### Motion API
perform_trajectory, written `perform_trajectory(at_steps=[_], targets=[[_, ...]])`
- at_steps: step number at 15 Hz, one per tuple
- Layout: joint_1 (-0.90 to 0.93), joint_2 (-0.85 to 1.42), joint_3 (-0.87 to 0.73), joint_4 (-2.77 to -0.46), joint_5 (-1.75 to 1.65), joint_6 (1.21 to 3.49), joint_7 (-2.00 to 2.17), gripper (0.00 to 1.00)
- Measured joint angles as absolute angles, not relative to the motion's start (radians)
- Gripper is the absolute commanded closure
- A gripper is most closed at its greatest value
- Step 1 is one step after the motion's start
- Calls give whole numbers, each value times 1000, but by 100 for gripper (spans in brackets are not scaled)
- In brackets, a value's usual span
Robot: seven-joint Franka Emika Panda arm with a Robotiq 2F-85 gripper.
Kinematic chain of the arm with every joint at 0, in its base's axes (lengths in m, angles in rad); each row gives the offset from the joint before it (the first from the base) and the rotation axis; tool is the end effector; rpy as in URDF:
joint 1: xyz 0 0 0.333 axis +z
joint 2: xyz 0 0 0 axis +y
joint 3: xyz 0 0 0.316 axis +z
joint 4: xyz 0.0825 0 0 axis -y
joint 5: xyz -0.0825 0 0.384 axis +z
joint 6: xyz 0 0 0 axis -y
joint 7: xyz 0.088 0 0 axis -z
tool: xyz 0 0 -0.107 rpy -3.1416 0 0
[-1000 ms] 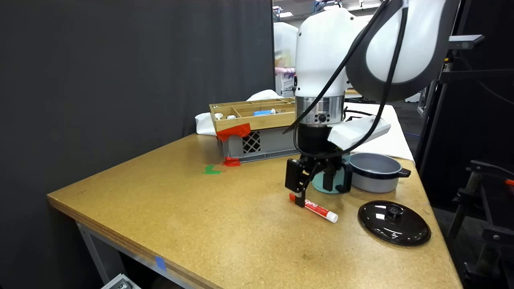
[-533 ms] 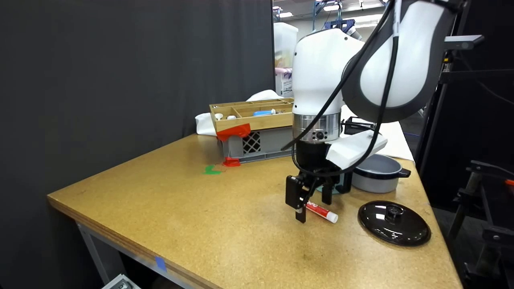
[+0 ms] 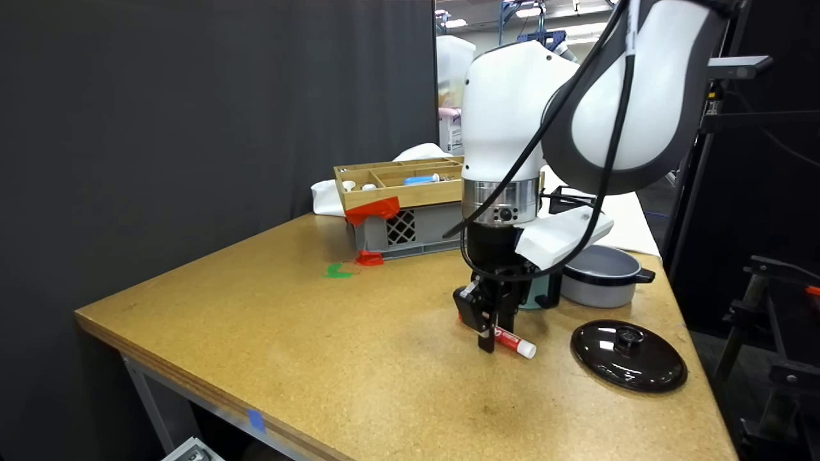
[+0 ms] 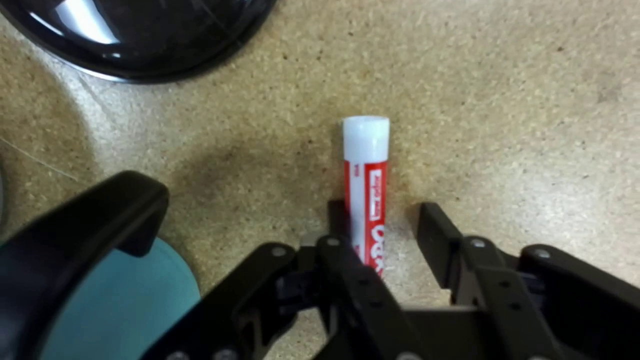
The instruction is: Remove the black lid from the grey pot, put the red marker inside the pot, remove the marker from the pot
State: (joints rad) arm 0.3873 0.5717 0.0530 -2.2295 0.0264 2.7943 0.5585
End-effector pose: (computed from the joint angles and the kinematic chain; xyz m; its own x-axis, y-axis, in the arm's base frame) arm 0.4826 0.2280 0.1125 0.9883 -0.1504 -0.0259 -0.1511 -0.9881 -0.0280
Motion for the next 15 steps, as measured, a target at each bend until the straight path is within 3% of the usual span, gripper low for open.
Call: perform_trajectory(at_steps=[1,2,3,9,15], targets=[[389,571,53,-2229,26,2794,558,98],[390,570,52,-2229,26,2794,558,99],[391,570,52,-2229,26,2795,558,96],[414,533,90,-2228,33,2793,558,95],[436,265,114,-2323,35,2719,613,95]])
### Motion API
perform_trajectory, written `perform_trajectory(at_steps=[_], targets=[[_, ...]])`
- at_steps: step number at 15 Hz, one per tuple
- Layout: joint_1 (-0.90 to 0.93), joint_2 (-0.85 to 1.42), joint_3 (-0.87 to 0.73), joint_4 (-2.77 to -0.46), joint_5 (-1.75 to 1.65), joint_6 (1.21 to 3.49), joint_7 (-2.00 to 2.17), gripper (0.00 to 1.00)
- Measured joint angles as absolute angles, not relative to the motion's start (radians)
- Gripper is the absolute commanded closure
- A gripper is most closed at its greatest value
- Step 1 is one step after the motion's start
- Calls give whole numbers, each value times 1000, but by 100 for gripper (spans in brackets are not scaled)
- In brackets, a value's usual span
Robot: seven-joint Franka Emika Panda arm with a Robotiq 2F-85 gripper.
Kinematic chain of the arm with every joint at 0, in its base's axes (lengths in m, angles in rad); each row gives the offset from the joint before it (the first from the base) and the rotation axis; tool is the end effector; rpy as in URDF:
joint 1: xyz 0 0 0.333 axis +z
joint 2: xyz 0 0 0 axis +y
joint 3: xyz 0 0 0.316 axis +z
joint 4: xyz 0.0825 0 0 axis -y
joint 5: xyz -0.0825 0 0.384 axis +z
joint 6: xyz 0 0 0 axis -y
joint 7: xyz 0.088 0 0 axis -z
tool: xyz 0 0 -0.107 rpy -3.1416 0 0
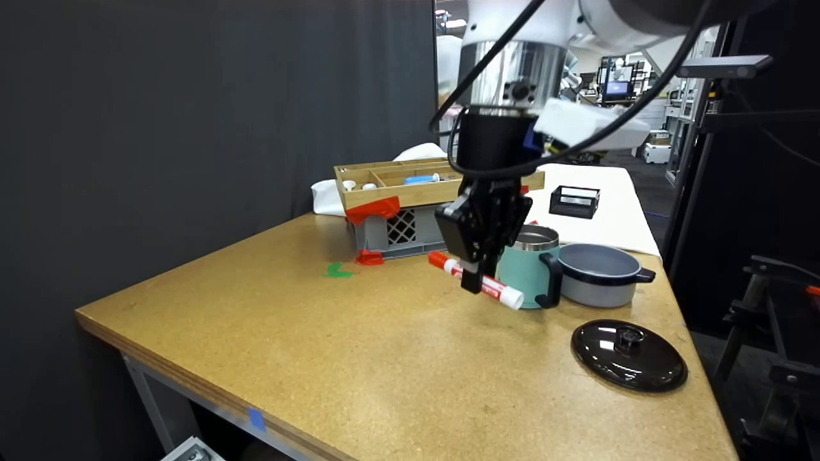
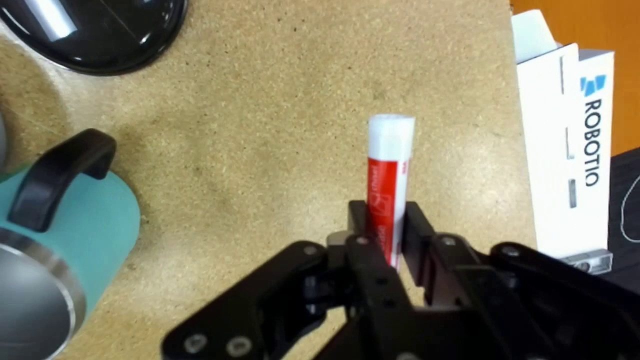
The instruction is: Remove the black lid from the grey pot, put the red marker inside the pot, remove the marker from the pot
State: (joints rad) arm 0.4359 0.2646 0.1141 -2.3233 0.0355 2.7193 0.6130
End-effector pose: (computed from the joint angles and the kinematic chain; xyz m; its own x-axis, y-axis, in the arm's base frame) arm 0.4571 0.2795 0.2395 0.9913 -0.1044 0.0795 -0.0949 -0.9888 -0.1152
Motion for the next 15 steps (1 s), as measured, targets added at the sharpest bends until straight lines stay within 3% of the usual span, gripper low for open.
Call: perform_trajectory(at_steps=[5,11,15], targets=[[353,43,106,-2465,66,2616,653,95],[219,-216,102,-2530,152,2234,642,95],[130,-254,50,-2533,233,2068,563,95]])
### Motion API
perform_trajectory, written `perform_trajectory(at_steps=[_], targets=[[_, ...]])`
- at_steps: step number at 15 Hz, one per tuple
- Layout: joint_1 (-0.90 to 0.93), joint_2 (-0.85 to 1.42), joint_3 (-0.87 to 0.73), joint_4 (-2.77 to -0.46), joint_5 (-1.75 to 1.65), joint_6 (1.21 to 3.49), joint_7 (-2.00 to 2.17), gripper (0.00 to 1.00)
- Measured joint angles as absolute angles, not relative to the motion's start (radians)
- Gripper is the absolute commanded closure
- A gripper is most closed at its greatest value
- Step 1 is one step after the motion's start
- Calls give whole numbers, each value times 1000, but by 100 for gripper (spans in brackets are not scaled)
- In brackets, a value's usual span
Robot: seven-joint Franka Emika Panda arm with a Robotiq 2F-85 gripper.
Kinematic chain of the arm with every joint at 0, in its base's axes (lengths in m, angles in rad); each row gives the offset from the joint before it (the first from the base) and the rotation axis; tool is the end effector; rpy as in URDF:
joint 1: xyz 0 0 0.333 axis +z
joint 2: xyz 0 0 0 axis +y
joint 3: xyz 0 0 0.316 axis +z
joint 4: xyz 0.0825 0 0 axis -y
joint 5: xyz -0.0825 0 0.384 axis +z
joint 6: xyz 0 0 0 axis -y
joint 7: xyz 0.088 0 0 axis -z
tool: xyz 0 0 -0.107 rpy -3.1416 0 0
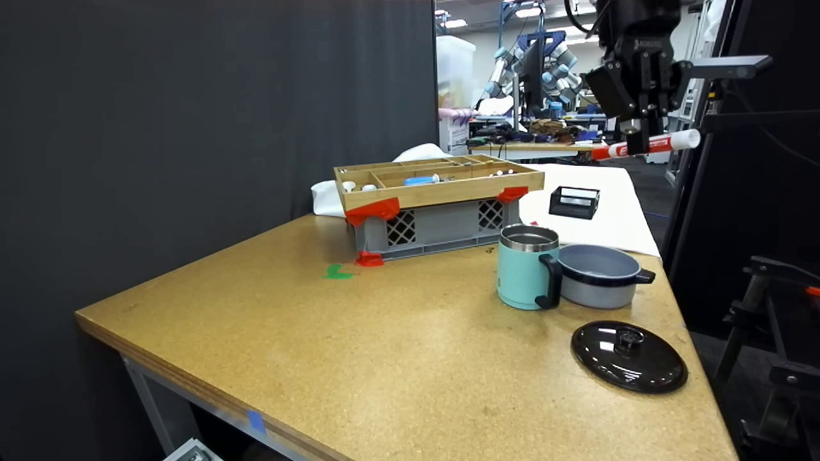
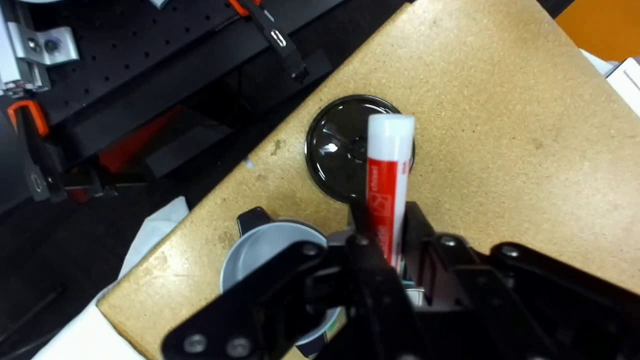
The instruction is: Remove the black lid from the grey pot, put the red marker inside the pot, remove the marker from the pot
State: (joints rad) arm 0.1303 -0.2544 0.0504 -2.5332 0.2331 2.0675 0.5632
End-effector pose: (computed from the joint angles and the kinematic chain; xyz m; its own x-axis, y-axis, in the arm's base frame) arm 0.4015 0.0851 0.3503 0.8373 -0.4745 -0.2717 -0.4981 -0.8668 -0.0213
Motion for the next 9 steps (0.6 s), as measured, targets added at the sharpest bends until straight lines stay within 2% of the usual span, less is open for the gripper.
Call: perform_trajectory(at_steps=[4,9], targets=[[50,-181,-24,-2547,332,2049,420,95],[19,12,-52,-2530,479,2052,276,95]])
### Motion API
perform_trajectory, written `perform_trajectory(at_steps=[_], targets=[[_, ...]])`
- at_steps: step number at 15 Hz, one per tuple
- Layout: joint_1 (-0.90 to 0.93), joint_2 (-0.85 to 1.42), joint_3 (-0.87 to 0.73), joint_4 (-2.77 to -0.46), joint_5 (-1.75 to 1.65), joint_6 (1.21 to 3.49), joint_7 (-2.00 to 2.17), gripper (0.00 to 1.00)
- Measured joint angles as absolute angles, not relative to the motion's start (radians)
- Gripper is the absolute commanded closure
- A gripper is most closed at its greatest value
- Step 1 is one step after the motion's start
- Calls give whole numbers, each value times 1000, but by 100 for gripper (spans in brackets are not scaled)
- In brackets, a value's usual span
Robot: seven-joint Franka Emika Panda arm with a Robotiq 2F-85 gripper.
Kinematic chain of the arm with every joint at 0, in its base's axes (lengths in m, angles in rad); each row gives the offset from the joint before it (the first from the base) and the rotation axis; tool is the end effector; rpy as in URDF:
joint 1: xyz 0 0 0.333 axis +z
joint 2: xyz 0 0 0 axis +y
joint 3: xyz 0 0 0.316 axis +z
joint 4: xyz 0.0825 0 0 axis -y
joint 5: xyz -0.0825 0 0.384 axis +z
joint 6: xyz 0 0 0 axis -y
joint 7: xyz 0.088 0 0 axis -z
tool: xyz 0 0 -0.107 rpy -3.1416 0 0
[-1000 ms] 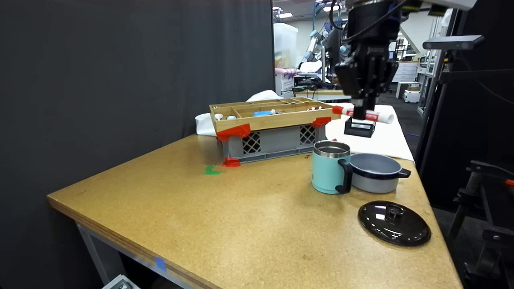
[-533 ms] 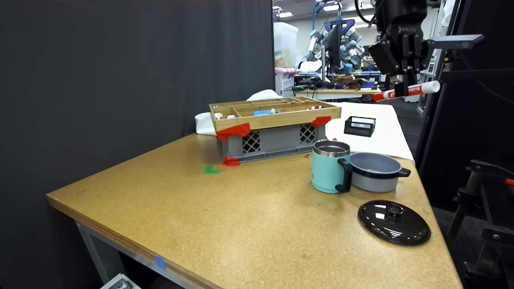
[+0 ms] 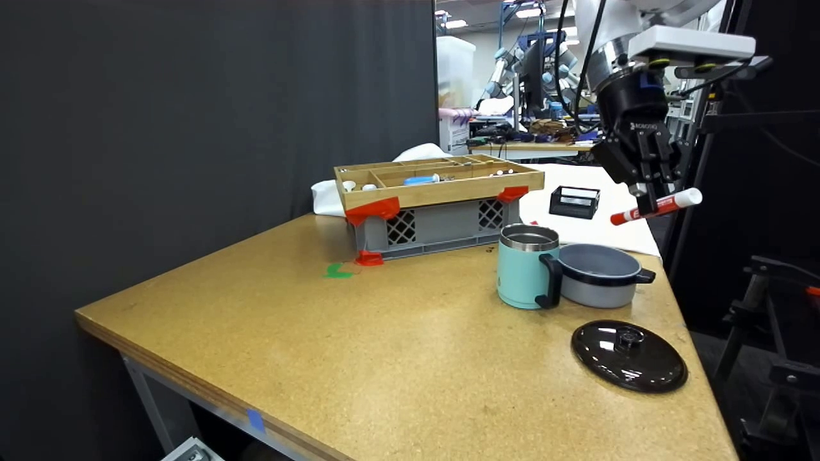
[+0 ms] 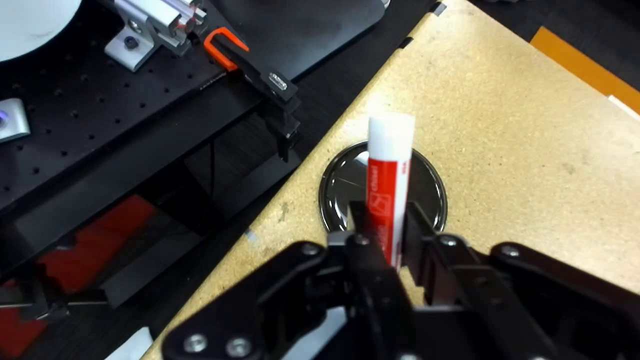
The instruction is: Remove the black lid from the grey pot, put the red marker inside the pot, remove the marker from the pot
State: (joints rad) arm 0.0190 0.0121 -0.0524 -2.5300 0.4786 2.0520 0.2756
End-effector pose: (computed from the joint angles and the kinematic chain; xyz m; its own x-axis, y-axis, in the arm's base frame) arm 0.4040 0.0114 0.2451 0.6889 -0.4703 -0.5516 -0.6205 -0.7759 -0.1135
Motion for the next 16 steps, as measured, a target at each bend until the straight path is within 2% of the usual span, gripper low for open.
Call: perform_trajectory(at_steps=[9,10,13,16], targets=[[-37,267,-63,-2395,560,2053,238,95],[-45,281,-69,-2385,561,2053,238,60],[-67,319,-83,-2362,561,2054,240,44],[-73,331,-86,-2353,561,2056,247,21]])
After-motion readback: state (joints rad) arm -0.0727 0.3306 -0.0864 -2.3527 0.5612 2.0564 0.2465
